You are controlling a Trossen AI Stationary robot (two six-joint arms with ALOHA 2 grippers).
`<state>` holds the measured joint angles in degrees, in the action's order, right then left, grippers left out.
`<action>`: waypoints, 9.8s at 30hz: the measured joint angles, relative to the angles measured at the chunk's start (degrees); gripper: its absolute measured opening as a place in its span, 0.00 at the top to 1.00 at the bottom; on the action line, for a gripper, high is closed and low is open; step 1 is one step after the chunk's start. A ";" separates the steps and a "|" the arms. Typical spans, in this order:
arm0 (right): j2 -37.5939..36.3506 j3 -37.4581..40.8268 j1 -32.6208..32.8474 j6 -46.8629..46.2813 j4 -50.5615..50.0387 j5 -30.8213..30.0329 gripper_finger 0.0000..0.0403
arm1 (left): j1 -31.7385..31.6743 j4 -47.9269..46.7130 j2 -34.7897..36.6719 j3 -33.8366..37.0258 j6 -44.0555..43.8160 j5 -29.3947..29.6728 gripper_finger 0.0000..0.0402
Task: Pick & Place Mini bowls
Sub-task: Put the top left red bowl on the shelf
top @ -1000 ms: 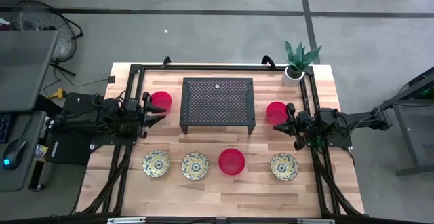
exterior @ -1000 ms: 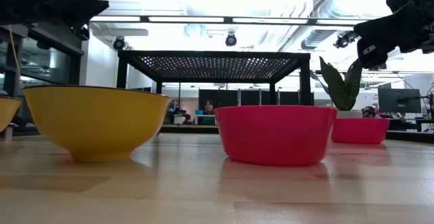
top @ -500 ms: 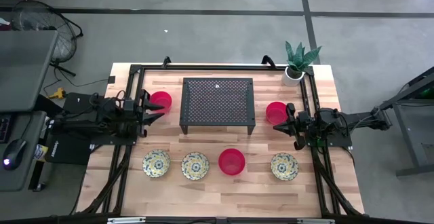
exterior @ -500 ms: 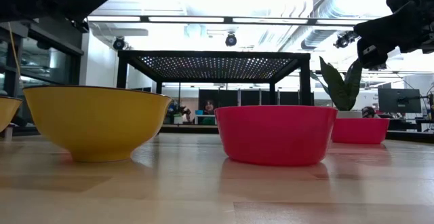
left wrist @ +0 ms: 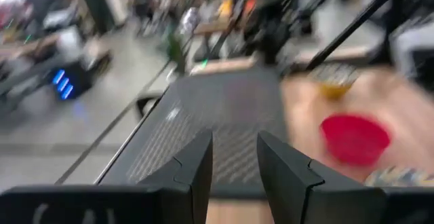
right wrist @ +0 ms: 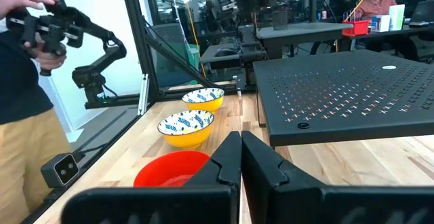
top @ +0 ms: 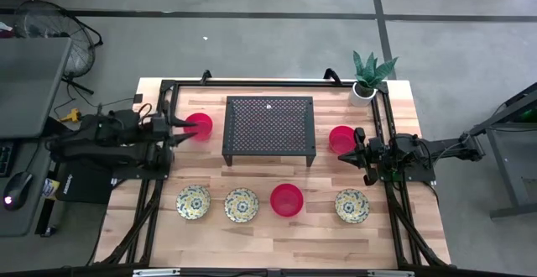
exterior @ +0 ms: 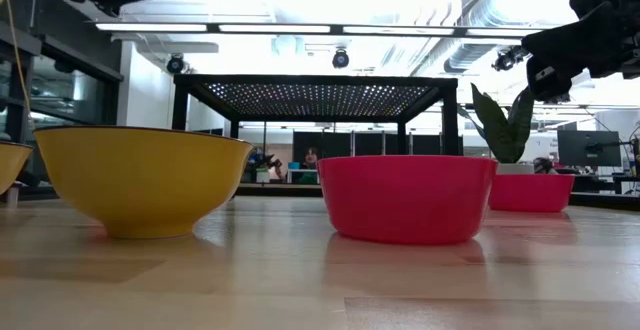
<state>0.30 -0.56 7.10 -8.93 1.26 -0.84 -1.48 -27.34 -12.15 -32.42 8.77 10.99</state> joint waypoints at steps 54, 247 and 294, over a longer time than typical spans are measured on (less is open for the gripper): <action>0.11 0.00 0.01 0.00 0.06 0.00 1.00 | -38.84 -46.14 -49.80 -23.98 -11.58 -2.02 0.72; 0.11 0.00 0.02 0.00 0.08 0.00 1.00 | -28.74 -62.64 -95.61 -88.73 -12.79 -23.97 1.00; 0.11 -0.01 0.00 0.00 0.08 0.00 1.00 | -28.50 -62.66 -96.01 -86.01 -11.56 -22.43 1.00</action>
<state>0.40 -0.57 7.09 -8.93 1.34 -0.84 -29.98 -90.00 -108.16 -118.43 -2.79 -11.44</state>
